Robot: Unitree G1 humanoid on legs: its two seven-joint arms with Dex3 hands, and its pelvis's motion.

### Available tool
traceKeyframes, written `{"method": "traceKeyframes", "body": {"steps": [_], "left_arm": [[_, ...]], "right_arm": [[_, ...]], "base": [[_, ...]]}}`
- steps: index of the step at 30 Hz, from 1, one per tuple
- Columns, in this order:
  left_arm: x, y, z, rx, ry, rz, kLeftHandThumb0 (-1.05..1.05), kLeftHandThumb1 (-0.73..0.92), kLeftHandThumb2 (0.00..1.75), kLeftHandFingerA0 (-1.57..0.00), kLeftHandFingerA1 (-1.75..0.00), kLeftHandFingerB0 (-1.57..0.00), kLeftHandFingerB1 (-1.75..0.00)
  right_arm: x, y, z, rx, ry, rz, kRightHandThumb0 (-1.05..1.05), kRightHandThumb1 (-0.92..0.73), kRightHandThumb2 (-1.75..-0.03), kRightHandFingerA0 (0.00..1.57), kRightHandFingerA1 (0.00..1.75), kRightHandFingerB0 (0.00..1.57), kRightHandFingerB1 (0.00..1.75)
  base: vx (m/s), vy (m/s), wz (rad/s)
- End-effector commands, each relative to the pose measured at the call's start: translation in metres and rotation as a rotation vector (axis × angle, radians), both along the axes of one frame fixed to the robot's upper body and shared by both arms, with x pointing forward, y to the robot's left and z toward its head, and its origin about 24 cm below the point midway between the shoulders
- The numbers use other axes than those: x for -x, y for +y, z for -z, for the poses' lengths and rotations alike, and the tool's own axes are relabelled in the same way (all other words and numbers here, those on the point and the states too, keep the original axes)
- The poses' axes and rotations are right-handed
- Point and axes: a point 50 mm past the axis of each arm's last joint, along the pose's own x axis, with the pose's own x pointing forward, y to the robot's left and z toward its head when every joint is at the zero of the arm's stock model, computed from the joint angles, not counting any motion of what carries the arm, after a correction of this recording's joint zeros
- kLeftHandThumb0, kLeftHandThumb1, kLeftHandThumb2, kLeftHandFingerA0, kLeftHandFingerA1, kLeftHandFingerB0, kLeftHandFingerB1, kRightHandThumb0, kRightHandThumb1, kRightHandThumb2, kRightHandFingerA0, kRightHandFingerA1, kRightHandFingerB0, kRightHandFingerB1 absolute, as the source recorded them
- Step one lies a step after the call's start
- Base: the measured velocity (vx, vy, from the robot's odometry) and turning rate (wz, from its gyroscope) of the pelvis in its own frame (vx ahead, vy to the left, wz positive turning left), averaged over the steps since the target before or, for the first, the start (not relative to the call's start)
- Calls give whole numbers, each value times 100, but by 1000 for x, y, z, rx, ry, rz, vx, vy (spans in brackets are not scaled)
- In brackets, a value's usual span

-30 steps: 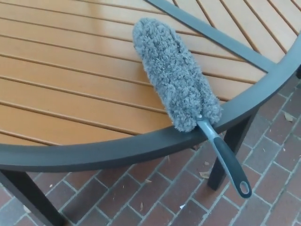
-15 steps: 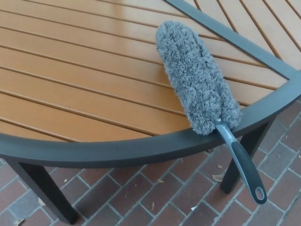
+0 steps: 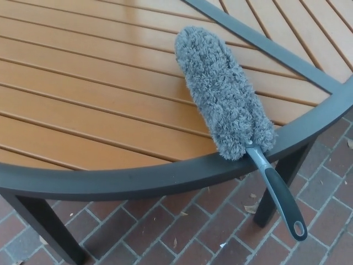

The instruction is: The robot walks towards a desk kept outside and uses its right hand to up pick up the grey duster kept on it and uses it to clean the table by swiping it twice

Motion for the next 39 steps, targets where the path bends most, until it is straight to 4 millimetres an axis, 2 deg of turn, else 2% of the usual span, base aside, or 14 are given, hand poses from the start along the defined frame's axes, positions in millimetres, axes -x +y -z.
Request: {"method": "traceKeyframes", "body": {"steps": [1,3,4,5,10,11,14,17,18,19,20,24,28,39], "left_arm": [[-5,8,-8,-45,-20,8,-3,71,61,-85,-58,-79,-57],[-5,8,-8,-45,-20,8,-3,71,61,-85,-58,-79,-57],[-6,8,-8,-48,-16,8,5,71,67,-83,-60,-79,-58],[-7,8,-8,-46,-19,4,2,71,64,-83,-58,-80,-57],[-8,8,-7,-45,-22,1,2,71,64,-83,-58,-80,-57],[-9,7,-7,-44,-22,14,2,71,64,-81,-58,-77,-57],[-13,5,-6,-43,-33,38,3,67,69,-82,-60,-80,-59],[-14,5,-6,-44,-38,40,3,67,69,-82,-60,-80,-59],[-16,4,-6,-41,-38,46,6,69,70,-80,-59,-78,-59],[-18,4,-5,-39,-39,50,6,69,70,-80,-59,-78,-59],[-19,3,-5,-35,-44,50,6,68,69,-80,-59,-77,-58],[-19,1,-3,-28,-60,40,6,69,68,-78,-59,-75,-58],[-19,0,-3,-36,-64,11,0,71,64,-87,-61,-82,-59],[-21,2,-4,-52,-58,-6,-5,68,61,-89,-61,-82,-59]], "right_arm": [[-16,-2,-13,109,-33,-151,4,-74,-80,73,52,61,49],[-16,-2,-13,110,-33,-152,4,-74,-80,73,52,61,49],[-28,3,-22,150,-30,-190,-7,-75,-66,72,52,47,41],[-40,10,-32,146,-40,-248,-18,-79,-63,60,50,32,35],[-42,14,-36,134,-35,-267,-18,-79,-63,60,50,32,35],[-53,16,-50,121,-23,-364,-86,-58,-89,0,13,0,0],[-76,26,-83,111,9,-578,-96,-62,-96,0,6,0,0],[-80,30,-90,112,21,-606,-96,-62,-96,0,6,0,0],[-90,37,-101,133,24,-668,-93,-72,-68,0,0,0,0],[-96,43,-110,150,27,-714,-93,-72,-68,0,0,0,0],[-103,50,-119,160,28,-756,-105,-61,-103,0,5,0,0],[-112,65,-135,170,39,-817,-105,-63,-104,0,8,0,0],[-117,81,-135,140,106,-895,-101,-58,-105,0,12,0,0],[-125,83,-129,101,291,-1000,-102,-65,-110,0,14,0,0]], "base": [[0,0,0],[0,0,0],[0,0,0],[0,0,0],[0,0,0],[0,0,0],[0,0,0],[0,0,0],[0,0,0],[0,0,0],[0,0,0],[0,0,0],[0,0,0],[0,0,0]]}}
